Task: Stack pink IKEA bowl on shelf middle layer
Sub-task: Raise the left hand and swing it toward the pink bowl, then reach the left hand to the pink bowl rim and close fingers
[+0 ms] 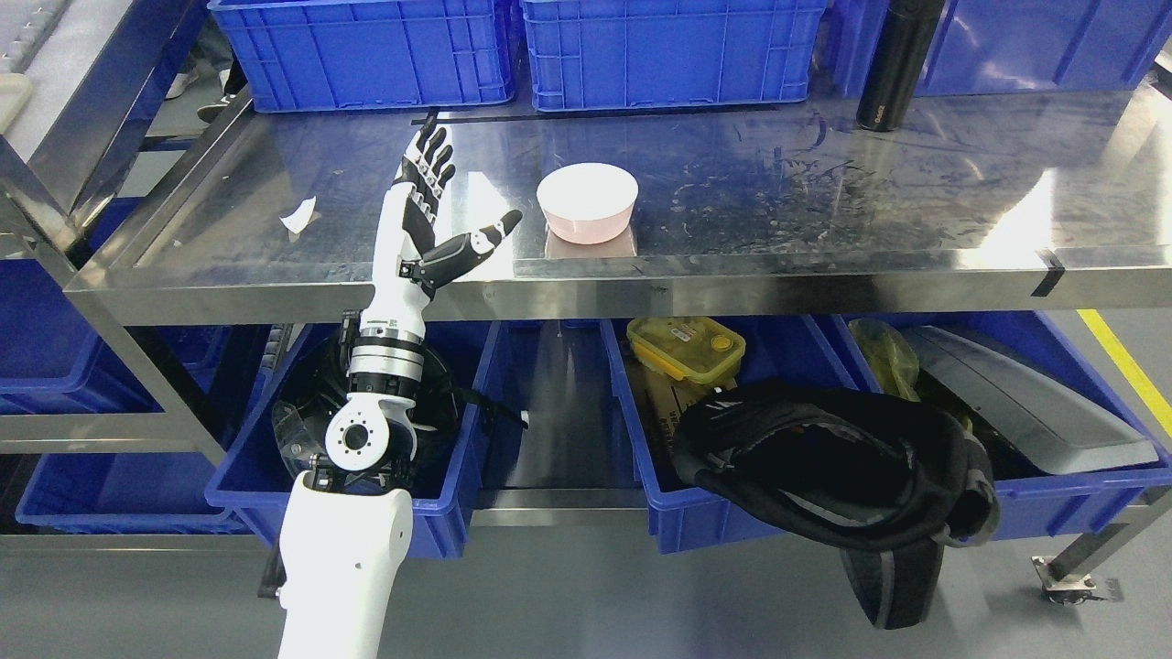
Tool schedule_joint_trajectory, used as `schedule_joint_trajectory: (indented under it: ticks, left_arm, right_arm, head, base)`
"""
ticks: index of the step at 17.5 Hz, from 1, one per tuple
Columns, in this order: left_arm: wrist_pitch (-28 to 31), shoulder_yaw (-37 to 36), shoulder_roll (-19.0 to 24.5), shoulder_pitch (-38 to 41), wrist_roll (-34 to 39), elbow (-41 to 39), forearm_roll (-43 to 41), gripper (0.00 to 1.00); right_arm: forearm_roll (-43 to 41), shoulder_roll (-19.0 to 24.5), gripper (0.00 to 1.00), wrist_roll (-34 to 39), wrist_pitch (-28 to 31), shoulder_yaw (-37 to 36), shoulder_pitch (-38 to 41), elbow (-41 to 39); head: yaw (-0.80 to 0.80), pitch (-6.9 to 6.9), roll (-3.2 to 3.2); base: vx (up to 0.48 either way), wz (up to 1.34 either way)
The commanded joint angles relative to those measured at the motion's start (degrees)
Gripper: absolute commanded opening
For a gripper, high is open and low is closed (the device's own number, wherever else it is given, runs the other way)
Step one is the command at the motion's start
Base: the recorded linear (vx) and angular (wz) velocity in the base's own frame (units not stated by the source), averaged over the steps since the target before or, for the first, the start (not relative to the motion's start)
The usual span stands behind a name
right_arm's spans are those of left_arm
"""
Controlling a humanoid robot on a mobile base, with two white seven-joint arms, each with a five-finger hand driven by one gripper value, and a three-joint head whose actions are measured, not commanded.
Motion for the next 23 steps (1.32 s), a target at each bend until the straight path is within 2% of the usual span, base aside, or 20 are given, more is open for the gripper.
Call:
schedule_joint_trajectory:
  ticks: [1, 4, 7, 9, 10, 12, 13, 14, 15, 18, 23]
  left_arm:
    - [0.5, -0.3, 1.0, -0.3, -0.1, -0.1, -2.0, 1.00]
    - [0.7, -0.4, 2.1, -3.6, -4.9, 0.0, -3.5, 1.00]
    - [3.7, -0.5, 11.0, -9.6, -13.4, 0.6, -15.1, 0.99]
    - [9.1, -1.3, 15.7, -13.5, -22.1, -0.1, -21.4, 0.98]
    - [11.8, -3.2, 18.6, -16.7, -25.3, -0.2, -24.7, 0.98]
    - [13.3, -10.6, 25.1, -22.0, -26.9, -0.2, -30.7, 0.92]
    - [13.3, -13.6, 26.6, -23.6, -27.5, -0.2, -32.4, 0.90]
    - [13.5, -17.4, 26.9, -26.1, -28.0, -0.2, -34.7, 0.90]
    - [15.5, -22.7, 26.6, -29.9, -29.5, 0.0, -40.5, 0.90]
    - [17.3, -32.4, 25.6, -33.4, -36.2, 1.1, -48.1, 0.90]
    - [17.3, -35.7, 25.1, -32.8, -40.6, 3.1, -51.9, 0.94]
  right_arm:
    - [0.0, -1.0, 1.00, 0.0, 0.0, 0.0, 0.9, -1.0]
    - [0.0, -1.0, 1.00, 0.0, 0.0, 0.0, 0.9, -1.0]
    - [0.0, -1.0, 1.00, 0.0, 0.0, 0.1, 0.9, -1.0]
    - [0.0, -1.0, 1.00, 0.0, 0.0, 0.1, 0.9, -1.0]
    - [0.0, -1.0, 1.00, 0.0, 0.0, 0.0, 0.9, -1.0]
    - [0.0, -1.0, 1.00, 0.0, 0.0, 0.0, 0.9, -1.0]
    - [0.0, -1.0, 1.00, 0.0, 0.0, 0.0, 0.9, -1.0]
    - [0.0, -1.0, 1.00, 0.0, 0.0, 0.0, 0.9, -1.0]
    - [0.0, -1.0, 1.00, 0.0, 0.0, 0.0, 0.9, -1.0]
    - [0.0, -1.0, 1.00, 0.0, 0.0, 0.0, 0.9, -1.0]
    - [0.0, -1.0, 1.00, 0.0, 0.0, 0.0, 0.9, -1.0]
  head:
    - [0.00, 0.00, 0.00]
    - [0.00, 0.00, 0.00]
    - [0.00, 0.00, 0.00]
    - [0.00, 0.00, 0.00]
    - [0.00, 0.00, 0.00]
    - [0.00, 0.00, 0.00]
    - [0.00, 0.00, 0.00]
    - [0.00, 0.00, 0.00]
    - [0.00, 0.00, 0.00]
    - [0.00, 0.00, 0.00]
    - [0.00, 0.00, 0.00]
  base:
    - [0.000, 0.00]
    - [0.000, 0.00]
    - [0.000, 0.00]
    - [0.000, 0.00]
    - [0.000, 0.00]
    - [0.000, 0.00]
    - [0.000, 0.00]
    - [0.000, 0.00]
    - [0.000, 0.00]
    - [0.000, 0.00]
    - [0.000, 0.00]
